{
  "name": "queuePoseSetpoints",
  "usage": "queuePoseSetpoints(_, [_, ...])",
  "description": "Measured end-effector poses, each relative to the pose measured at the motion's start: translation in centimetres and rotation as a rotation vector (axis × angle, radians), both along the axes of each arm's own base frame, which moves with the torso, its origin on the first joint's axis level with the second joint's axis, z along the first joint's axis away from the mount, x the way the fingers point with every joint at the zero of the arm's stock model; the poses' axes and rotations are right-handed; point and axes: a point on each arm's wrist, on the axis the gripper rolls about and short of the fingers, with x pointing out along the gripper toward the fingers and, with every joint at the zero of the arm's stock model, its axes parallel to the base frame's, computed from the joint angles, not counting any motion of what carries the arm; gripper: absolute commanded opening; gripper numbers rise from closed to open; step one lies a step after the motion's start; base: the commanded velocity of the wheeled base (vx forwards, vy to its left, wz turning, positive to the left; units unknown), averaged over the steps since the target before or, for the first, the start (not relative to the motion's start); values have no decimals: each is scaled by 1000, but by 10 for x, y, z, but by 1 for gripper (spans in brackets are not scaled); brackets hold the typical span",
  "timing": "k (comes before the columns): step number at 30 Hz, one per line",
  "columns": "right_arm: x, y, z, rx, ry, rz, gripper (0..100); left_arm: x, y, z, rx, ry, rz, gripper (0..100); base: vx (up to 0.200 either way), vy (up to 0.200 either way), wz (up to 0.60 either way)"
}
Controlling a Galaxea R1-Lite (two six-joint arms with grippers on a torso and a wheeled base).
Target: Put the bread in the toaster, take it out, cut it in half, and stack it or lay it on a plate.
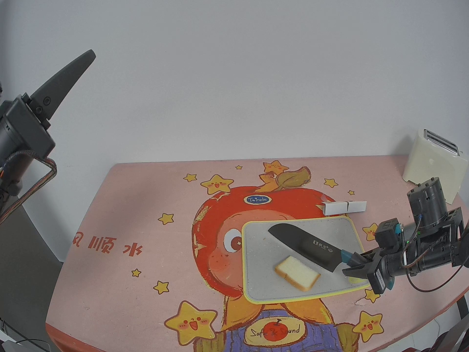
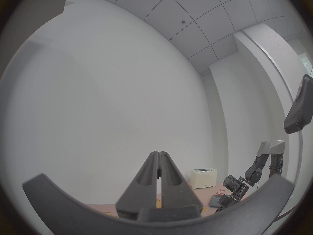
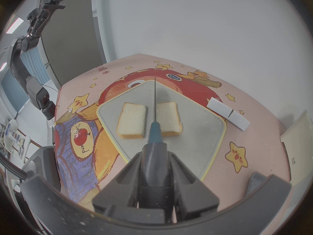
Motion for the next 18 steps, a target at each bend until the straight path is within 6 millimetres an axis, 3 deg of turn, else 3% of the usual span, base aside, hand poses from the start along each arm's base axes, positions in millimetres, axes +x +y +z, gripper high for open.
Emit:
queuePoseSetpoints(10, [2,0,4,8,-21,-10,0,-6,4,6,-15,-30,1,0,0,0,0])
queuePoseSetpoints(18, [1,1,32,119,-160,-9,0,-16,8,13,-29,-66,-6,0,0,0,0])
